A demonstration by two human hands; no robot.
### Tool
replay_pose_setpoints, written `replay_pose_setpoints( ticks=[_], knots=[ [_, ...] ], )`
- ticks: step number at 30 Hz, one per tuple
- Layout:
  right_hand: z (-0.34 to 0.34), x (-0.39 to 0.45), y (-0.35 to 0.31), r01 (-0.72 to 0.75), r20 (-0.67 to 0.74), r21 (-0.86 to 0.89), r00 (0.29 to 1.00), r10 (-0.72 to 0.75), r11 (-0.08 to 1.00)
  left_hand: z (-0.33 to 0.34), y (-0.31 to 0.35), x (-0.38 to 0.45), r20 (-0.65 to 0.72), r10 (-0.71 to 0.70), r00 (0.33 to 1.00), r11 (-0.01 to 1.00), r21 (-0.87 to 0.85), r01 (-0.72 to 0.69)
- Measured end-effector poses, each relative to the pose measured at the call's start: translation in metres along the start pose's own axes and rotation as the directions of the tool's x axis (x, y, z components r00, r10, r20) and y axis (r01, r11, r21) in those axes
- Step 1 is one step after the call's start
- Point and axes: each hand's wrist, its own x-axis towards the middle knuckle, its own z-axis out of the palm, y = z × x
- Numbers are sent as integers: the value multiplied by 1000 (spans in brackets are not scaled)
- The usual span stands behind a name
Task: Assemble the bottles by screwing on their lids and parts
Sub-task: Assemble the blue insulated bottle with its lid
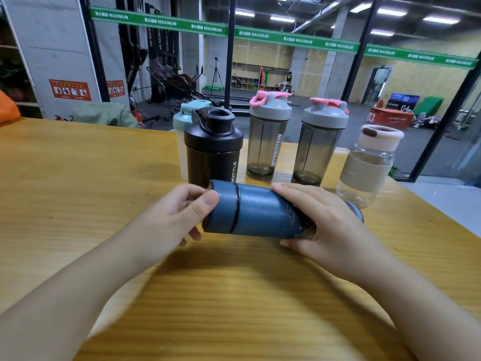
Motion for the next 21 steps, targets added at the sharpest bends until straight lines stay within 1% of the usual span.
replay_pose_setpoints(
  ticks=[2,5,9,14,17,19,21],
  knots=[
    [1,-1,1,-2,7,-8,1000,2,1000,0,-1,0,24,-11,1000,999,34,11],
    [1,-1,2,-6,13,-9,1000,6,1000,0,-2,1,40,5,999,1000,25,-6],
    [0,-1,3,-20,10,-1,1000,20,1000,-7,-3,0,92,102,990,991,76,-109],
    [1,0,3,-31,14,-5,999,31,1000,-7,-2,-3,124,191,974,948,232,-216],
    [1,-1,2,-34,13,1,999,34,999,-6,-1,-3,131,204,970,936,265,-232],
    [0,0,1,-33,5,5,999,33,999,-5,0,-3,123,172,977,955,221,-196],
    [0,0,0,-27,4,7,1000,27,1000,-2,-2,-2,67,127,990,984,120,-135]
  ],
)
